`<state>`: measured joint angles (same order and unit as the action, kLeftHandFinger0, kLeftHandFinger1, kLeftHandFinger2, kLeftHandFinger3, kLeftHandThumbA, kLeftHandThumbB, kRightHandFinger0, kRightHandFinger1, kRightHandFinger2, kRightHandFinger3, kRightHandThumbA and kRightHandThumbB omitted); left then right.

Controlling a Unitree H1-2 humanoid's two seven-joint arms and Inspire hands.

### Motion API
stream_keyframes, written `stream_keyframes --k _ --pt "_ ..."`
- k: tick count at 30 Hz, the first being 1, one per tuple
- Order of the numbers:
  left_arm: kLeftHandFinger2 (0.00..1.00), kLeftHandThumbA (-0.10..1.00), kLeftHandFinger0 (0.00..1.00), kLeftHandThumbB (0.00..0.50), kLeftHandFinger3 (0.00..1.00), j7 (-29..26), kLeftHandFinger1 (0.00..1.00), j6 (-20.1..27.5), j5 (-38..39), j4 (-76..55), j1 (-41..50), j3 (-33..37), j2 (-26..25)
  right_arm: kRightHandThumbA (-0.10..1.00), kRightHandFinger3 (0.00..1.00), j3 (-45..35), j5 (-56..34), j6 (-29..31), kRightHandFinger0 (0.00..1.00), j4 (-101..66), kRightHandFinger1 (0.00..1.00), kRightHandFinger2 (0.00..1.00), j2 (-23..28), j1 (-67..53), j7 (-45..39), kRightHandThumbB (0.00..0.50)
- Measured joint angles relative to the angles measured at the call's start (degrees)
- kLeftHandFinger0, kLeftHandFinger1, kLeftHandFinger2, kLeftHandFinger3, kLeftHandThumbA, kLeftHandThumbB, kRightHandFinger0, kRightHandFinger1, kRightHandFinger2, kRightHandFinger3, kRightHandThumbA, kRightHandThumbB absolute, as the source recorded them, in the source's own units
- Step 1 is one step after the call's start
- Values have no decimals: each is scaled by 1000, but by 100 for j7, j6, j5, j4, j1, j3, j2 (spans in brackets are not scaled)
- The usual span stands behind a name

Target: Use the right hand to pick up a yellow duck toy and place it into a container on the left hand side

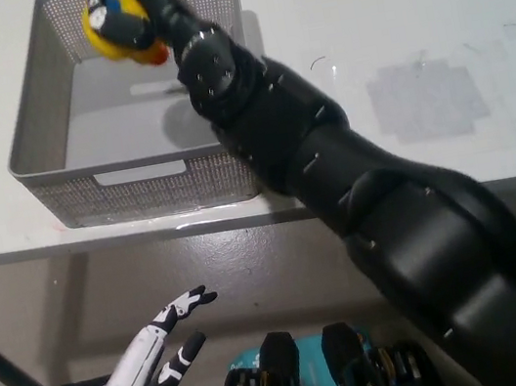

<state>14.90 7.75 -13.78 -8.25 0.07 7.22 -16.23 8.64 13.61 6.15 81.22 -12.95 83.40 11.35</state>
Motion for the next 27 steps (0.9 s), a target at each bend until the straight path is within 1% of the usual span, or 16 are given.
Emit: stream_keyframes --k 1,2,4,6,8,11,13,15,17,18,20,21,22,24,26,27 --pt "1000 1000 1000 164 1000 9 1000 -9 0 0 5 0 -3 787 1000 76 25 -11 1000 8 1000 1000 8 -44 -22 373" --pt "1000 1000 1000 167 1000 16 1000 -12 0 0 13 1 -8 856 1000 131 45 -28 1000 10 1000 1000 17 -77 -68 380" --pt "1000 1000 1000 186 1000 35 1000 -13 3 1 36 4 -11 964 1000 276 93 -55 1000 9 1000 1000 48 -140 -148 367" --pt "1000 1000 1000 186 1000 48 1000 -13 4 1 77 10 -11 998 1000 430 144 -90 1000 9 1000 1000 88 -206 -230 352" --pt "1000 1000 1000 174 1000 57 1000 -12 3 4 124 21 -12 1000 1000 519 172 -113 1000 5 1000 1000 134 -287 -314 329" --pt "1000 1000 1000 160 1000 59 1000 -10 -2 5 193 46 -17 1000 1000 569 195 -124 1000 -28 1000 1000 225 -471 -433 321" --pt "1000 1000 1000 152 1000 59 1000 -8 -2 5 242 66 -17 1000 1000 568 195 -124 1000 -57 1000 1000 276 -584 -487 325" --pt "1000 1000 1000 153 1000 59 1000 -4 -3 6 283 84 -17 1000 1000 568 199 -122 1000 -87 1000 1000 337 -697 -520 321" --pt "1000 1000 1000 175 1000 57 1000 8 -13 7 316 106 -16 1000 1000 563 198 -105 1000 -155 1000 1000 416 -800 -554 326" --pt "1000 1000 1000 175 1000 57 1000 14 -17 11 331 122 -17 1000 1000 563 198 -88 1000 -192 1000 1000 469 -835 -568 326" --pt "1000 1000 1000 185 1000 57 1000 14 -18 23 330 136 -17 1000 1000 561 201 -29 1000 -355 1000 1000 593 -854 -585 303" --pt "1000 1000 1000 178 1000 57 1000 13 -16 22 331 136 -17 1000 1000 539 193 -21 1000 -471 1000 1000 650 -857 -597 313" --pt "1000 1000 1000 179 1000 57 1000 12 -15 20 334 136 -17 1000 1000 508 183 -13 1000 -631 1000 1000 709 -869 -609 304" --pt "1000 1000 1000 179 1000 59 1000 10 -15 16 348 138 -17 1000 1000 394 130 0 1000 -1108 1000 1000 881 -900 -641 309" --pt "1000 1000 1000 177 1000 59 1000 5 -13 18 363 140 -16 1000 1000 309 94 -4 1000 -1584 1000 1000 1026 -961 -672 326" --pt "1000 1000 1000 177 1000 60 1000 1 -12 19 367 142 -16 1000 1000 263 79 -8 1000 -1831 1000 1000 1089 -1013 -693 327"
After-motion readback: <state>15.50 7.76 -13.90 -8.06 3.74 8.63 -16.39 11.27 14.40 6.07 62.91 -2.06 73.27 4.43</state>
